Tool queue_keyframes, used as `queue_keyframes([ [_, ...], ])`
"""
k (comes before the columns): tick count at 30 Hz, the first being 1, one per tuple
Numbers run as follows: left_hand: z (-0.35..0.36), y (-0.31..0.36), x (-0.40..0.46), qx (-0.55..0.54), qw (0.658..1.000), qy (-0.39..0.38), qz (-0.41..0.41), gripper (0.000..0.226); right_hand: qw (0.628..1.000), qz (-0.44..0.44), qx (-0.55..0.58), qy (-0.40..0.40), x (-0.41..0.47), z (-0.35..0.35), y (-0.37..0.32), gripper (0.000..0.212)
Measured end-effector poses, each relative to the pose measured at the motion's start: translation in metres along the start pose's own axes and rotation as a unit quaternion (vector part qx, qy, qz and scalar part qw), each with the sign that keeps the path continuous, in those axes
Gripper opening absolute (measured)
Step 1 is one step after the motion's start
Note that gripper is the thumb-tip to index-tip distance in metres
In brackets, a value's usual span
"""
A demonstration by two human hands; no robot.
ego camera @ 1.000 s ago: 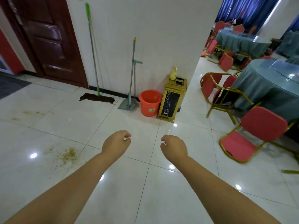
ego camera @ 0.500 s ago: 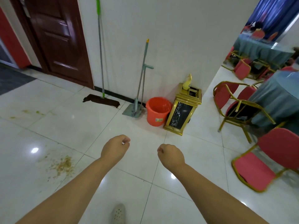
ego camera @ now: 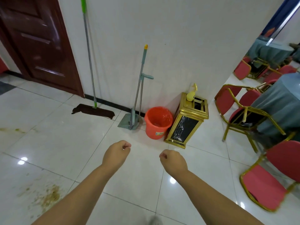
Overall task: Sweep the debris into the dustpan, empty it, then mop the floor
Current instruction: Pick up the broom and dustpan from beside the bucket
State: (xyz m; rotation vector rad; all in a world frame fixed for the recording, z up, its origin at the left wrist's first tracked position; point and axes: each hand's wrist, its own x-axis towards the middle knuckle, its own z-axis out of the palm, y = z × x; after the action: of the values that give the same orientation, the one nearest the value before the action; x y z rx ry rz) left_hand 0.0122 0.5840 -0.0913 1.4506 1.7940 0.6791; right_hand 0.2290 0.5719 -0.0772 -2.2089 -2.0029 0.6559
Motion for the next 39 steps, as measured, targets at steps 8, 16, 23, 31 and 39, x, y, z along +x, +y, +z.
queue_keyframes([
  [8,0.035,0.037,0.124,0.012,1.0,-0.004,-0.016,0.021,0.999,-0.018,0.028,0.01,0.146,-0.036,0.02,0.022],
  [16,0.07,0.128,0.267,-0.006,0.999,0.036,-0.038,0.016,0.997,-0.034,0.063,-0.014,0.313,-0.101,0.05,0.021],
  [23,0.089,0.162,0.353,-0.035,0.996,0.038,-0.069,0.016,0.997,-0.06,0.043,-0.03,0.429,-0.13,0.051,0.017],
  [31,0.09,0.172,0.476,-0.022,0.996,0.033,-0.082,0.013,0.995,-0.072,0.046,-0.042,0.54,-0.143,0.022,0.025],
  [39,0.087,0.174,0.619,-0.093,0.991,-0.009,-0.1,0.013,0.997,-0.034,0.048,-0.045,0.663,-0.168,-0.023,0.024],
])
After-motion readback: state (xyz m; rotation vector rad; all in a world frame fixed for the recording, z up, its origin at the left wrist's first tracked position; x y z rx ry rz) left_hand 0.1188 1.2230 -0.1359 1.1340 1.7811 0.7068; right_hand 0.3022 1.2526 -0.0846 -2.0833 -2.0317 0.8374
